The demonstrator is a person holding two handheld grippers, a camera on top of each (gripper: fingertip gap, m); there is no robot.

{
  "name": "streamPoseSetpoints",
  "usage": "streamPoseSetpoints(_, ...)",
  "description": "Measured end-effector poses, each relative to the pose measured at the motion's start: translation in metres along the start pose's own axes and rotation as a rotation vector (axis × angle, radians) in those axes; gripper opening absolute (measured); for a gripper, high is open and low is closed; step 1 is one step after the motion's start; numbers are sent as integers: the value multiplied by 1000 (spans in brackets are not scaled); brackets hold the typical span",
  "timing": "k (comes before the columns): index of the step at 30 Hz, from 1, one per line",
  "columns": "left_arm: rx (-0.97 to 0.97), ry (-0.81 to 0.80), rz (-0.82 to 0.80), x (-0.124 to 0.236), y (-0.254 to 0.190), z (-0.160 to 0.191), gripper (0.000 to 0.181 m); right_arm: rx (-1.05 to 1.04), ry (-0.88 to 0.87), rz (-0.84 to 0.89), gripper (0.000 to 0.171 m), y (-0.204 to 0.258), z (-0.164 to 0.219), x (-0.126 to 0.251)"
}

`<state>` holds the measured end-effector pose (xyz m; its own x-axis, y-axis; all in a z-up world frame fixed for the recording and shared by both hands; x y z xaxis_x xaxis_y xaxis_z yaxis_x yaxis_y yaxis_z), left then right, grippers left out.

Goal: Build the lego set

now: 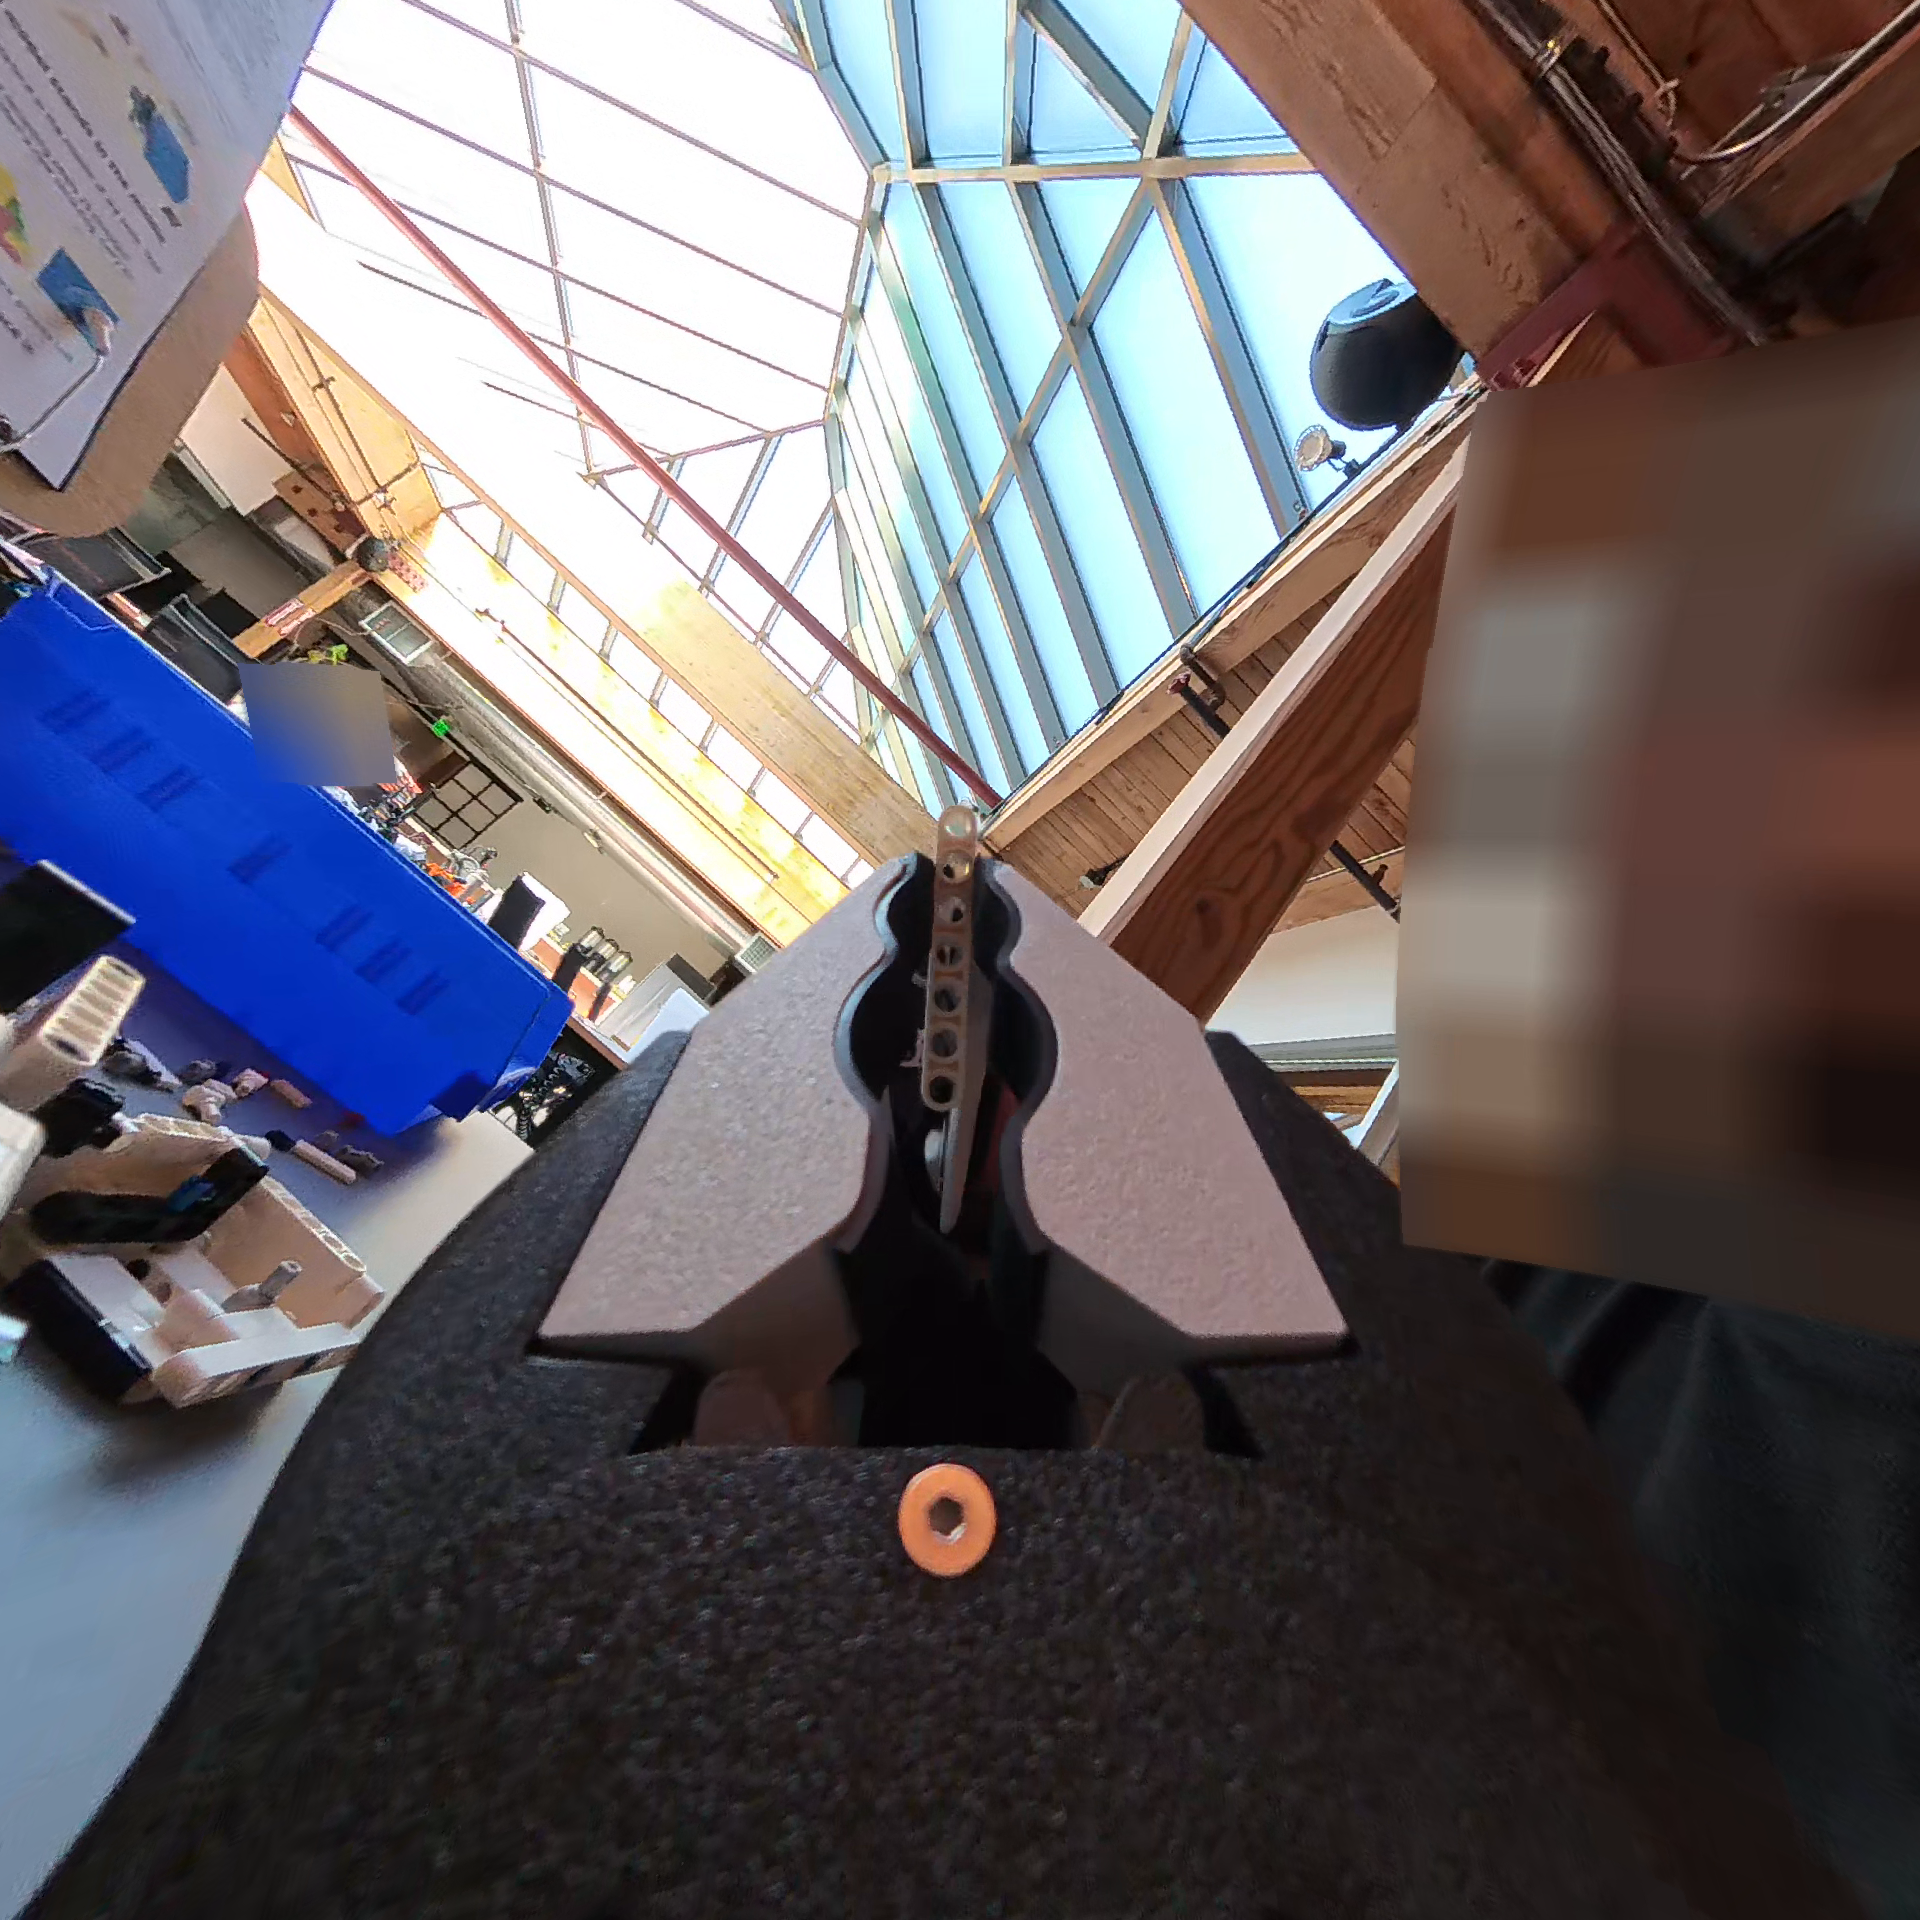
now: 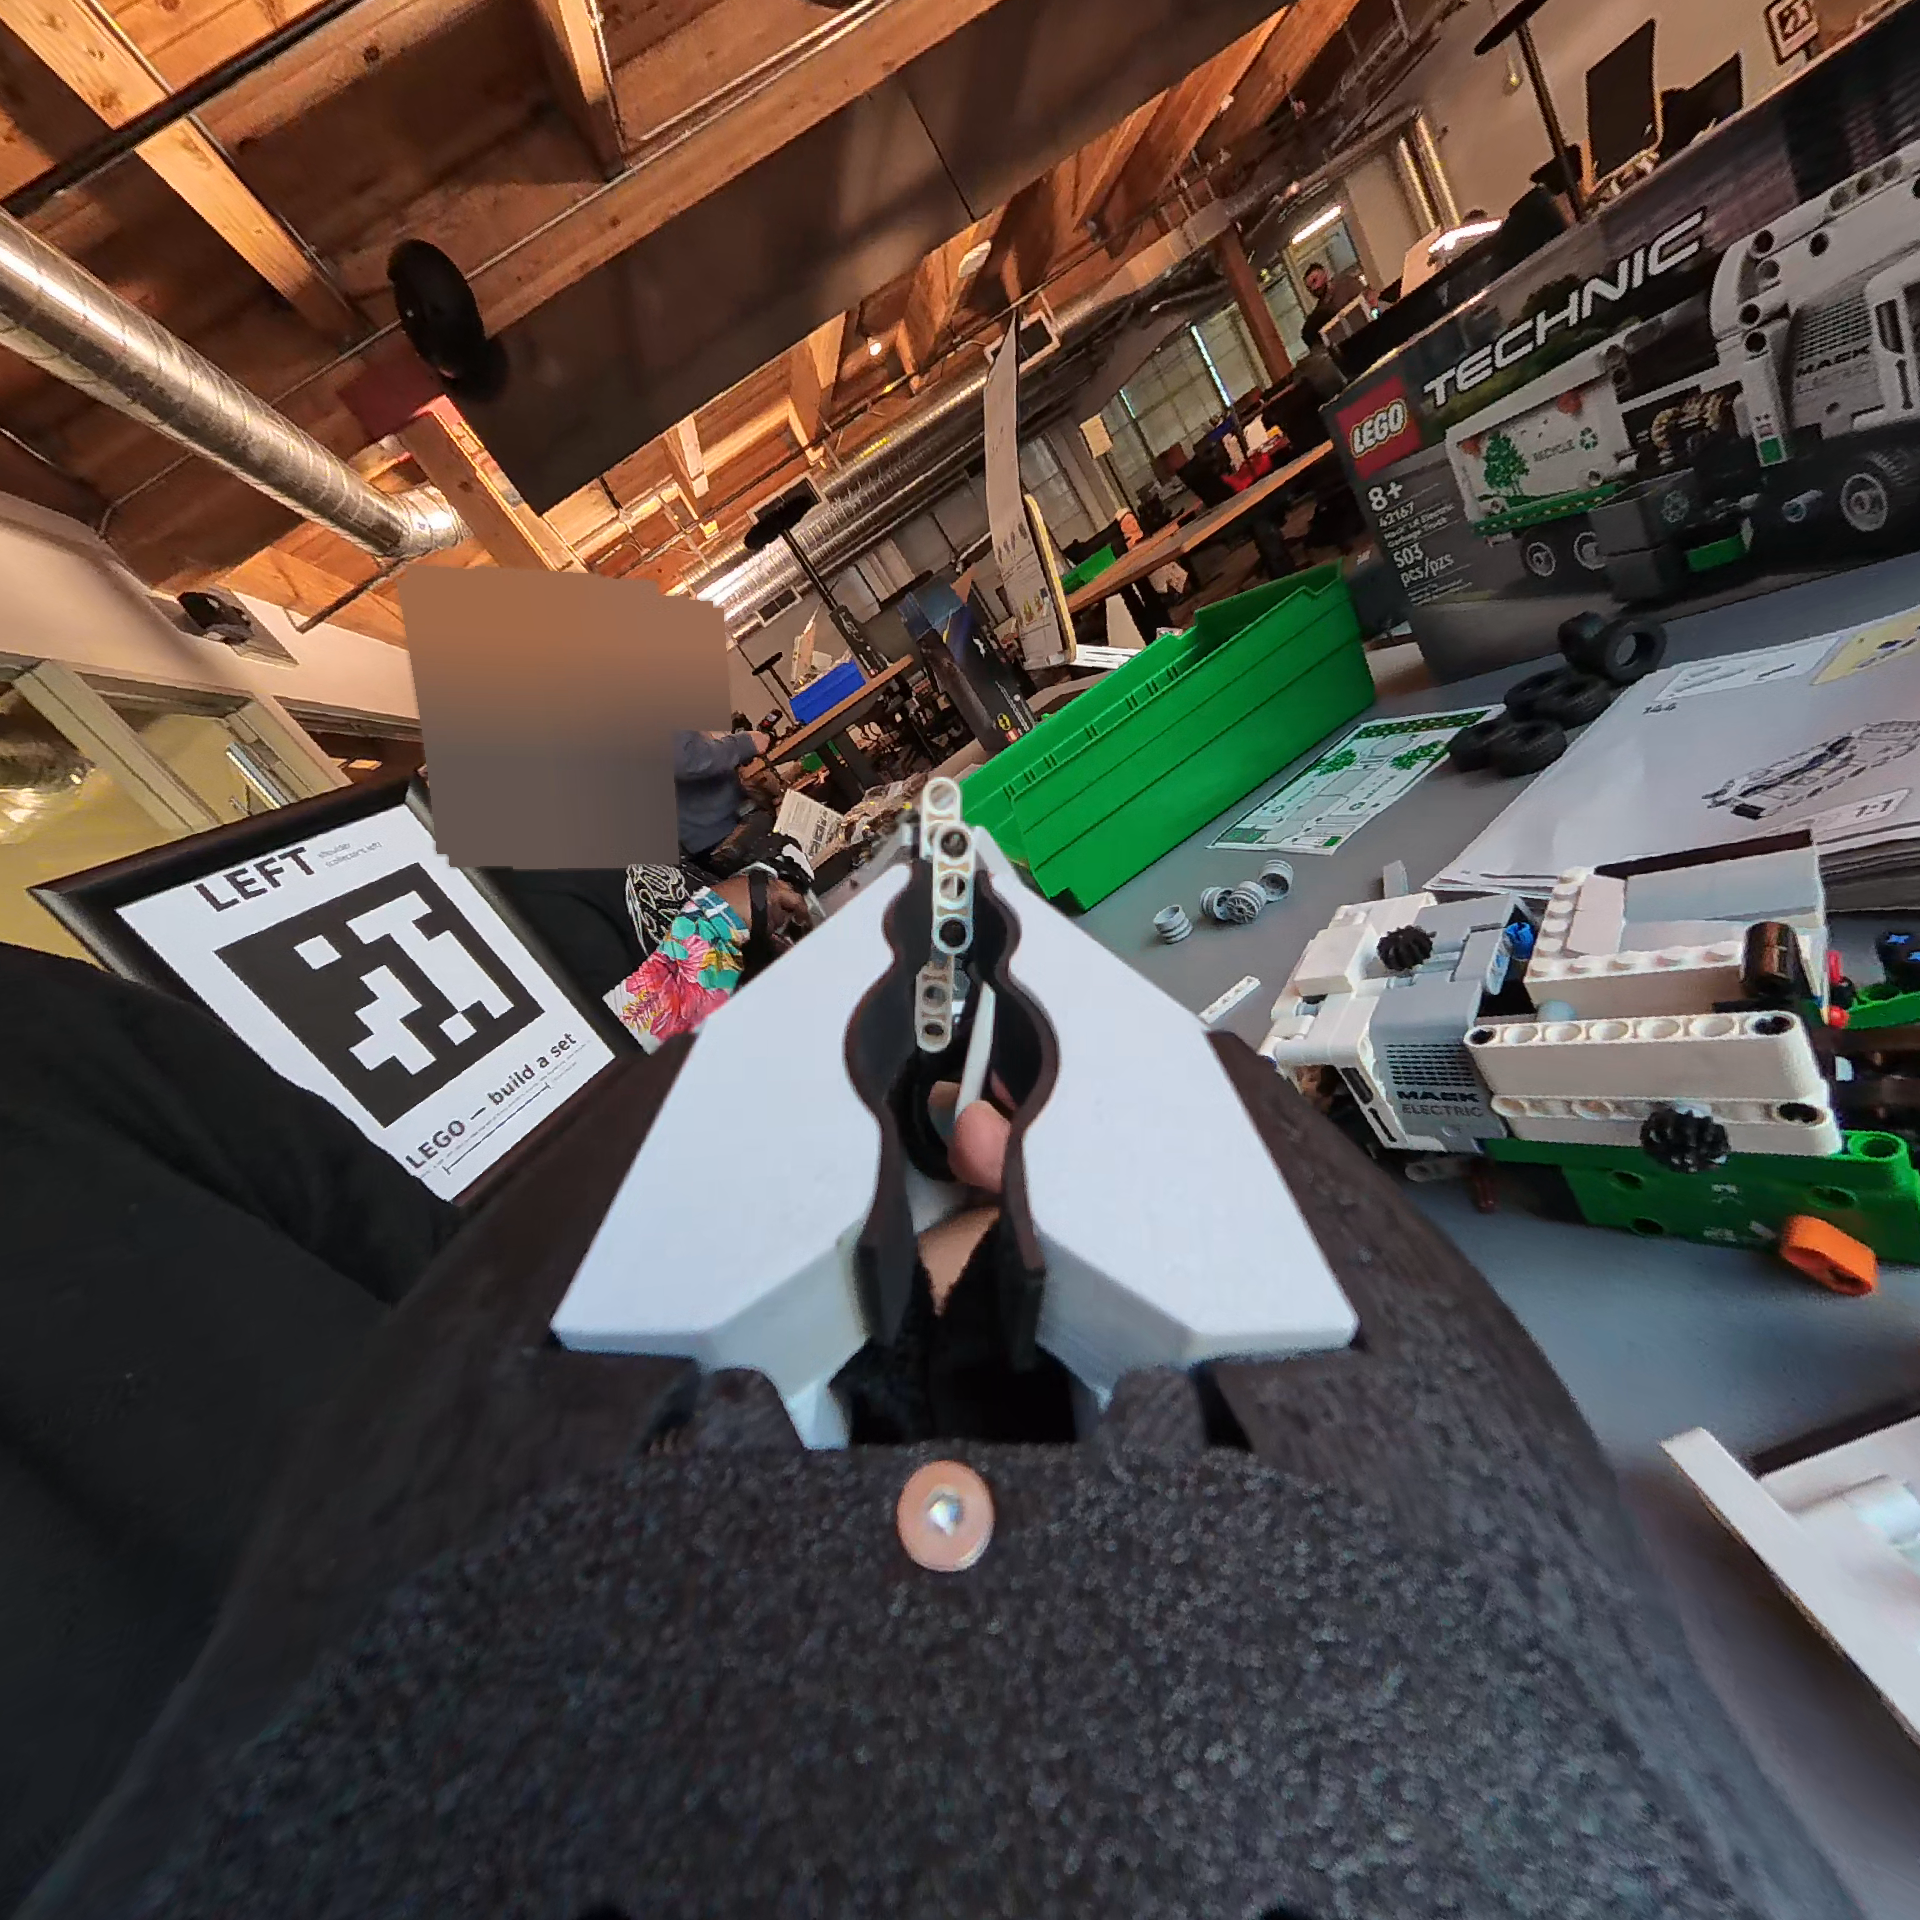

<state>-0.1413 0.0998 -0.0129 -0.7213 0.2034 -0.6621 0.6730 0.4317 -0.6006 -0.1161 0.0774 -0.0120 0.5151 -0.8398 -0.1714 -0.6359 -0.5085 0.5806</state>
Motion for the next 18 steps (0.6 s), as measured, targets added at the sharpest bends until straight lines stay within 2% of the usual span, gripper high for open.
streamPoseSetpoints(18,11,-89,-85,3,6,5,7,-57,-109,21,6,-4,8,0)
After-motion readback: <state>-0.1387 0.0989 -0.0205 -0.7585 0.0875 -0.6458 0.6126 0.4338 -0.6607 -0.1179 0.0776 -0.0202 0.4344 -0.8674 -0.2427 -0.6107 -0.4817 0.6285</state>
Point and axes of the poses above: each gripper's, where its closed fingertips meet, x back along the fingers, z out of its underside, y = z × x across the jaws, the point moved 2 cm from there along x, back along the fingers, and after that the axes turned 2 degrees about -x, right-handed, at the moved point
